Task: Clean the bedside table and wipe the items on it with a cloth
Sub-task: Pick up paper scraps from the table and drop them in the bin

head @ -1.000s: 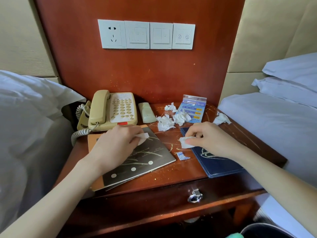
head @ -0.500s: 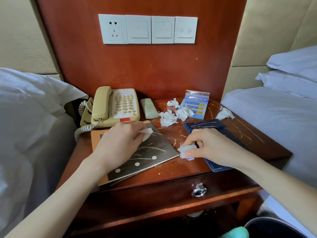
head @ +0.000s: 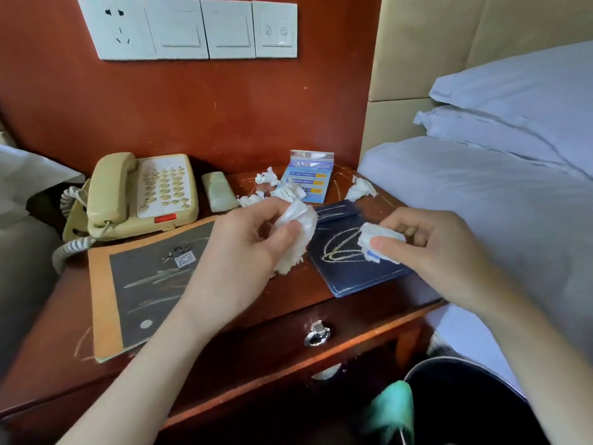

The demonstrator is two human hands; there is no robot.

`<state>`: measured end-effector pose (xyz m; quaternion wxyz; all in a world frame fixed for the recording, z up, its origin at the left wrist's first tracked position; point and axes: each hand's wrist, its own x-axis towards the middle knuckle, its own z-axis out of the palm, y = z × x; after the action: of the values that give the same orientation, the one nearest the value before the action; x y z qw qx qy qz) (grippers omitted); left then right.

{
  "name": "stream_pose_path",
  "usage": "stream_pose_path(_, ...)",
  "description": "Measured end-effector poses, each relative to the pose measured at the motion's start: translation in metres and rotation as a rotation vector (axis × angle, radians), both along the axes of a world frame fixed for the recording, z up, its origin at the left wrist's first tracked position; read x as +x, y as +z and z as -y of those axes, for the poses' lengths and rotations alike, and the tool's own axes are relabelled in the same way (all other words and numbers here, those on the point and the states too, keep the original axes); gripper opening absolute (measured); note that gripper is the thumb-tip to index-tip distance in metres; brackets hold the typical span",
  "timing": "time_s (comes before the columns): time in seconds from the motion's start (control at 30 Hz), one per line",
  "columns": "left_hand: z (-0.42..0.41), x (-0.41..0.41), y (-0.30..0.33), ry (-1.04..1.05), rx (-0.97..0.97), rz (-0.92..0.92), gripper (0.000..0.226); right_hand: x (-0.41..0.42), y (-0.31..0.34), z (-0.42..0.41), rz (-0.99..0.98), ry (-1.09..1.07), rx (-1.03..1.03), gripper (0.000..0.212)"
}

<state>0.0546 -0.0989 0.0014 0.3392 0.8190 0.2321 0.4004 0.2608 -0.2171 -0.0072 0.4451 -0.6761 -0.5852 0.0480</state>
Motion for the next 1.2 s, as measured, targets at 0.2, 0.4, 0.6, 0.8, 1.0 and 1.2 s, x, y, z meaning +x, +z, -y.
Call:
stream_pose_path(0.2, 0.04, 0.05, -0.019, -0.216, 0.016, -0.02, 0.016, 0.028, -0.038, 0.063, -0.322, -0.195, 0.043, 0.009)
stream_pose_path(0.4, 0.071, 0.101, -0.056, -0.393, -0.058, -0.098, 0.018, 0.057, -0.071, 0.104, -0.286, -0.387, -0.066, 0.011)
stream_pose_path(0.6, 0.089, 0.147, -0.118, -0.494, -0.165, -0.316, 0.02, 0.065, -0.106, 0.137, -0.228, -0.44, -0.254, 0.017)
stream_pose_path(0.8, 0.091, 0.171, -0.166, -0.553, -0.494, -0.538, 0.016, 0.071, -0.141, 0.153, -0.319, -0.419, -0.408, 0.014)
stream_pose_path(1.0, 0.087, 0.169, -0.168, -0.555, -0.493, -0.681, 0.025, 0.079, -0.151, 0.154, -0.393, -0.461, -0.33, 0.015)
stream_pose_path(1.2, 0.08, 0.151, -0.13, -0.446, -0.348, -0.529, 0.021, 0.08, -0.135, 0.141, -0.44, -0.495, -0.198, 0.025)
